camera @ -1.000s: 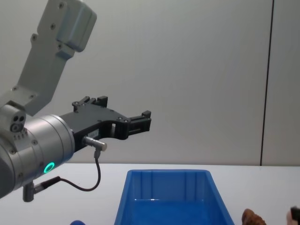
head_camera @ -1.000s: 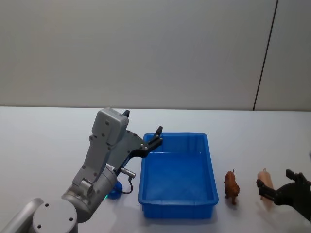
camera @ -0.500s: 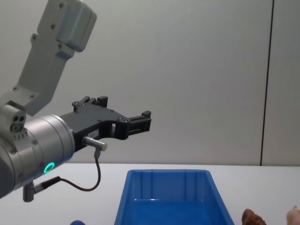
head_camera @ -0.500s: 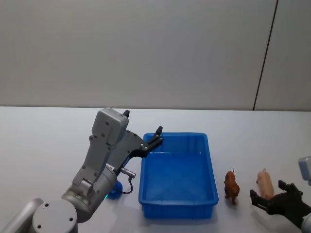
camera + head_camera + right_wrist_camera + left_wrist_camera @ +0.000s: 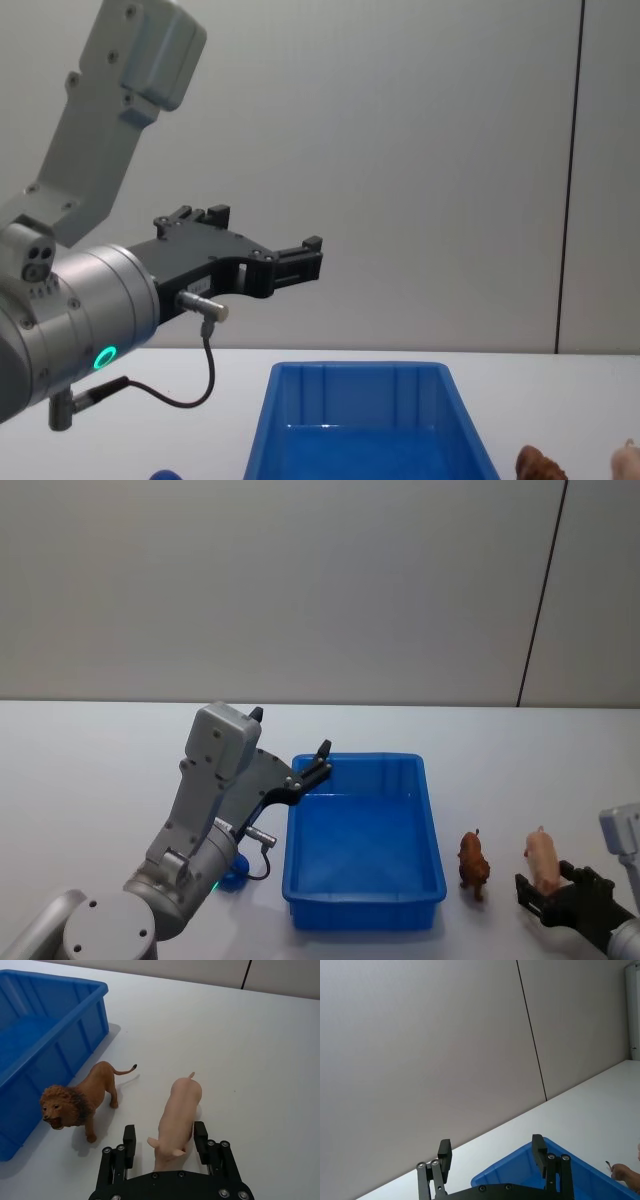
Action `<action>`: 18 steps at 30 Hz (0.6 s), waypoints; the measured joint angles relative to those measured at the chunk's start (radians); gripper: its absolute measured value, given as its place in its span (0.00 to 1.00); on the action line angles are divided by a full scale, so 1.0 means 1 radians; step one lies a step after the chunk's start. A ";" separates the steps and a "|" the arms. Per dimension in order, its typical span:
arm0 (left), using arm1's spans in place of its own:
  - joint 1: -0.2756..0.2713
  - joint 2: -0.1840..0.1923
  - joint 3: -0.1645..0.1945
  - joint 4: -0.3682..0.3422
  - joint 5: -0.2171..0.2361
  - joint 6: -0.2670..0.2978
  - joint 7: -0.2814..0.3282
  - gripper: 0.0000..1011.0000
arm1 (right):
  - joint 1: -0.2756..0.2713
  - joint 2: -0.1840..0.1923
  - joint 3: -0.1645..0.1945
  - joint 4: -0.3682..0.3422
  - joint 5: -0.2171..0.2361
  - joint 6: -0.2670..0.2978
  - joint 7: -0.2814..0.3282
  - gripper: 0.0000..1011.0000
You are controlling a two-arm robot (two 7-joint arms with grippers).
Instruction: Pick up the two dolls from the table and place them into the box.
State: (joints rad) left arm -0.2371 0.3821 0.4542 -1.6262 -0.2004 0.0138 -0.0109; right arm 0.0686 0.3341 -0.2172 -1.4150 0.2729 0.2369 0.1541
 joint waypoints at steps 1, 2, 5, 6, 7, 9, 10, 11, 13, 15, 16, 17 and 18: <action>0.000 0.000 0.000 0.000 0.000 0.000 0.000 0.99 | 0.002 -0.002 -0.001 0.002 -0.002 0.003 -0.003 0.72; 0.000 0.000 0.000 0.000 0.000 0.000 0.000 0.99 | 0.003 -0.003 -0.002 0.003 -0.003 0.005 -0.006 0.68; 0.000 0.000 0.000 0.000 0.000 0.000 0.000 0.99 | 0.005 -0.006 -0.003 0.007 -0.006 0.010 -0.012 0.61; 0.000 0.000 0.000 0.000 0.000 0.000 0.000 0.99 | 0.006 -0.008 -0.003 0.008 -0.008 0.011 -0.015 0.57; 0.000 0.000 0.000 0.000 0.000 0.000 0.000 0.99 | 0.006 -0.008 -0.003 0.008 -0.008 0.011 -0.015 0.55; 0.000 0.000 0.000 0.000 0.000 0.000 0.000 0.99 | 0.007 -0.009 -0.004 0.009 -0.010 0.012 -0.020 0.47; 0.000 0.000 0.000 0.000 0.000 0.000 0.000 0.99 | 0.008 -0.010 -0.004 0.009 -0.011 0.012 -0.021 0.44; 0.000 0.000 0.000 0.000 0.000 0.000 0.000 0.99 | 0.008 -0.010 -0.004 0.009 -0.013 0.012 -0.025 0.41; 0.000 0.000 0.000 0.000 0.000 0.000 0.000 0.99 | 0.008 -0.011 -0.004 0.008 -0.015 0.010 -0.029 0.36; 0.000 0.000 0.000 0.000 0.000 0.000 0.000 0.99 | 0.007 -0.011 -0.004 0.005 -0.019 0.004 -0.034 0.34; 0.000 0.000 0.000 0.000 0.000 0.000 0.000 0.99 | 0.005 -0.011 -0.004 -0.001 -0.023 -0.003 -0.037 0.34; 0.000 0.000 0.000 0.000 0.000 0.000 0.000 0.99 | 0.004 -0.011 -0.004 -0.004 -0.024 -0.006 -0.039 0.34; 0.000 0.000 0.000 0.000 0.000 0.000 0.000 0.99 | 0.003 -0.011 -0.004 -0.007 -0.026 -0.010 -0.041 0.34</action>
State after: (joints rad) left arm -0.2371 0.3821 0.4543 -1.6262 -0.2004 0.0138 -0.0109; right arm 0.0719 0.3234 -0.2211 -1.4216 0.2472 0.2273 0.1135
